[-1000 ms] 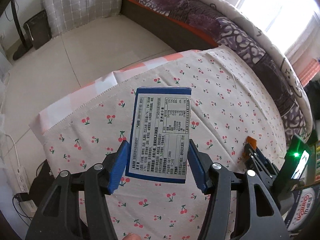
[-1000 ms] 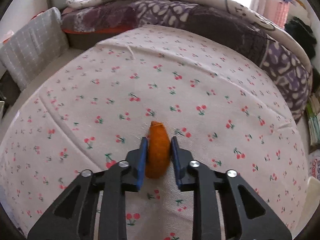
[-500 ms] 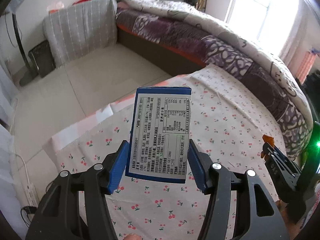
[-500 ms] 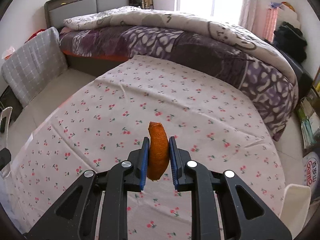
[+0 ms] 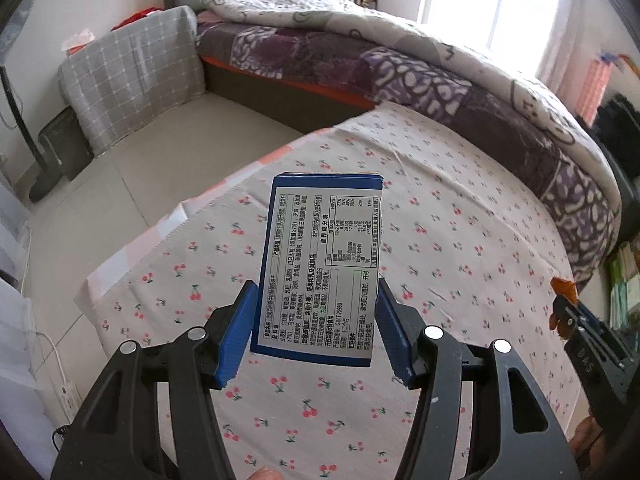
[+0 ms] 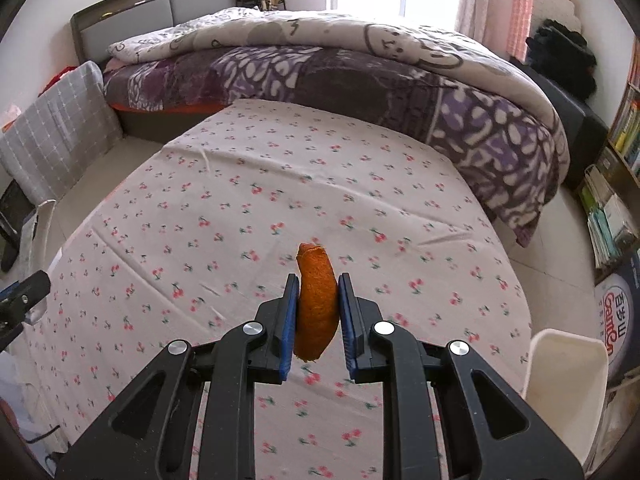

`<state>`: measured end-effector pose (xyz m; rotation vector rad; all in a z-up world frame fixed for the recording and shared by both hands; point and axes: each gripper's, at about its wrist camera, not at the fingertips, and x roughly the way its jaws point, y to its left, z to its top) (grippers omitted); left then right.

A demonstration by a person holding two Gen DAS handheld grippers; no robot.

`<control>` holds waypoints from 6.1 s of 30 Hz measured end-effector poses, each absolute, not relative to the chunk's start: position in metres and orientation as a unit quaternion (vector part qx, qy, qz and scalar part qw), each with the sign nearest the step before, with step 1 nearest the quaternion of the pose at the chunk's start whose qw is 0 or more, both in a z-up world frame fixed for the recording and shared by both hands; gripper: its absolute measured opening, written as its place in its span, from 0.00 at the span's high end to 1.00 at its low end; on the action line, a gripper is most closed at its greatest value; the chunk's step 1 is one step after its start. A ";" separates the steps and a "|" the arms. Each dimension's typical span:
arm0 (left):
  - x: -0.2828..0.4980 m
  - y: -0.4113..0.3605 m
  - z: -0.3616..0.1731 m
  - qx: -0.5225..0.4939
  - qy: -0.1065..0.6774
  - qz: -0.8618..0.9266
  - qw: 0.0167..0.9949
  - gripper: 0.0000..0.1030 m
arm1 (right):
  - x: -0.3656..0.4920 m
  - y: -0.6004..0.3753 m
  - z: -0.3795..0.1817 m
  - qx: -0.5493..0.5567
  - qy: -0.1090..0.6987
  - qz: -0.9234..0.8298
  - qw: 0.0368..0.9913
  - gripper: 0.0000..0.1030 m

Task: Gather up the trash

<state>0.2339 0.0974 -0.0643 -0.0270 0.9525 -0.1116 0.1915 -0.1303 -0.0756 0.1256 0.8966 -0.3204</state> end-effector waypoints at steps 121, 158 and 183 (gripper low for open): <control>0.129 -0.099 -0.033 0.054 0.373 -0.116 0.919 0.08 | 0.040 -0.275 -0.031 0.080 0.327 -0.367 0.867 0.07; 0.130 -0.097 -0.034 0.059 0.374 -0.113 0.919 0.08 | 0.045 -0.264 -0.032 0.071 0.323 -0.353 0.875 0.07; 0.130 -0.095 -0.035 0.057 0.361 -0.131 0.922 0.10 | 0.046 -0.264 -0.037 0.076 0.332 -0.347 0.874 0.07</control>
